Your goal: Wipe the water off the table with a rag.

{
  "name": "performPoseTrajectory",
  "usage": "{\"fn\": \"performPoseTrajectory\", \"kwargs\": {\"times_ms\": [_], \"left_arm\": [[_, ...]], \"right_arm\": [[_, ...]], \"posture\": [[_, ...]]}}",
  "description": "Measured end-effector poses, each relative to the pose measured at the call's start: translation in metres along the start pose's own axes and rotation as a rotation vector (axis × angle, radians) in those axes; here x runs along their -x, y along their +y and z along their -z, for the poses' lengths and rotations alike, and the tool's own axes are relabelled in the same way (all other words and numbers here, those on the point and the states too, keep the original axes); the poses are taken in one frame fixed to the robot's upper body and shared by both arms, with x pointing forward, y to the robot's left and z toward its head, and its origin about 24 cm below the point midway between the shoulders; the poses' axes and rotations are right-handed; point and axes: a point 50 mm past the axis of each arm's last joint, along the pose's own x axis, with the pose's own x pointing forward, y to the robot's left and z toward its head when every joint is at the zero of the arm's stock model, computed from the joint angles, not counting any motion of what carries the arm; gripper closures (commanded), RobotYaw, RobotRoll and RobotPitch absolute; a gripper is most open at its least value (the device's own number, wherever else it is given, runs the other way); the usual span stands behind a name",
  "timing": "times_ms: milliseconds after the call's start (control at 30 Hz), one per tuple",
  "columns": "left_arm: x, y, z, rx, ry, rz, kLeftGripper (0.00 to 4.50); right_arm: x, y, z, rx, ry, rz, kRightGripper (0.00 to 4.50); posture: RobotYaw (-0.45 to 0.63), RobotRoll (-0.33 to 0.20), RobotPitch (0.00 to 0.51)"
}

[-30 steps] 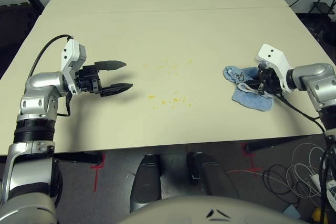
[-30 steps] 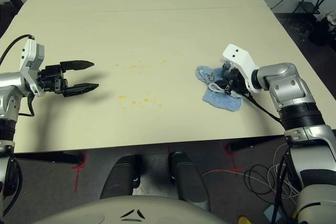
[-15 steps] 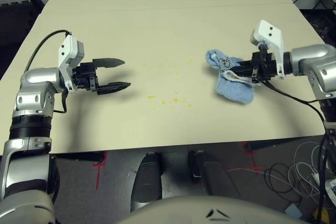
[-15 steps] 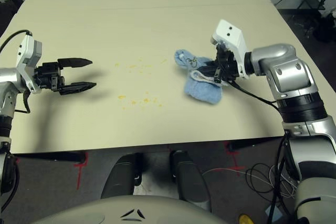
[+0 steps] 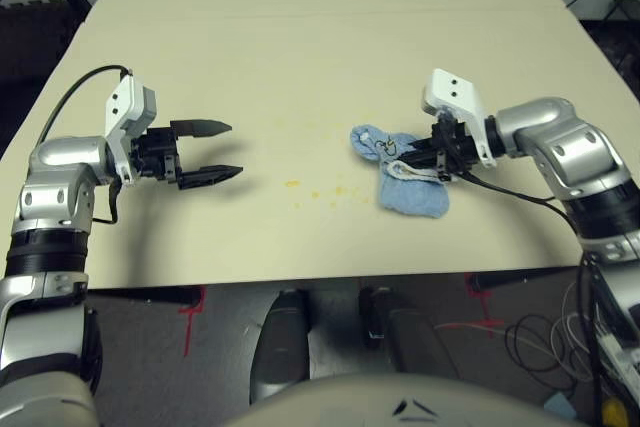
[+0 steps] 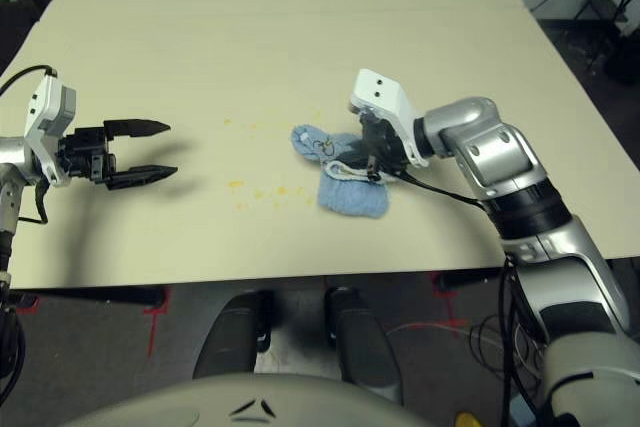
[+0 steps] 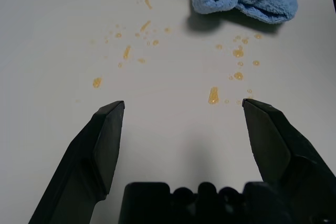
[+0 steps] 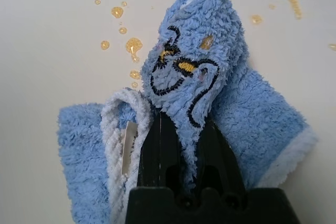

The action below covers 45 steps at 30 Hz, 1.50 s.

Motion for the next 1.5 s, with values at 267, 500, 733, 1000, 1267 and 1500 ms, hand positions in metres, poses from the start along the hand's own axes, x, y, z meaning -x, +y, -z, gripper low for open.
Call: {"fn": "performPoseTrajectory", "kwargs": {"times_ms": [267,500,733,1000,1267,1500], "left_arm": [[0.004,-0.006,0.003,0.000,0.014,0.000,0.00],[0.005,-0.010,0.004,0.008,0.014,-0.009,0.00],[0.006,-0.011,0.003,0.004,0.013,-0.016,0.00],[0.011,-0.007,0.003,-0.010,0.009,-0.065,0.00],[0.015,-0.005,0.007,0.007,0.015,-0.080,0.00],[0.016,-0.005,0.006,0.001,0.016,-0.082,0.00]], "right_arm": [[-0.028,0.005,-0.007,0.051,0.017,-0.052,4.42],[-0.060,0.009,-0.025,0.083,-0.019,-0.074,4.42],[-0.094,0.016,-0.047,0.090,-0.057,-0.110,4.42],[-0.116,0.029,-0.061,0.098,-0.108,-0.160,4.43],[-0.139,0.047,-0.075,0.098,-0.156,-0.204,4.43],[-0.153,0.059,-0.083,0.109,-0.178,-0.232,4.43]], "posture": [[0.28,0.000,0.220],[0.29,0.000,0.227],[0.30,0.000,0.230],[0.30,0.000,0.233],[0.29,0.000,0.235],[0.30,0.000,0.235]]}}
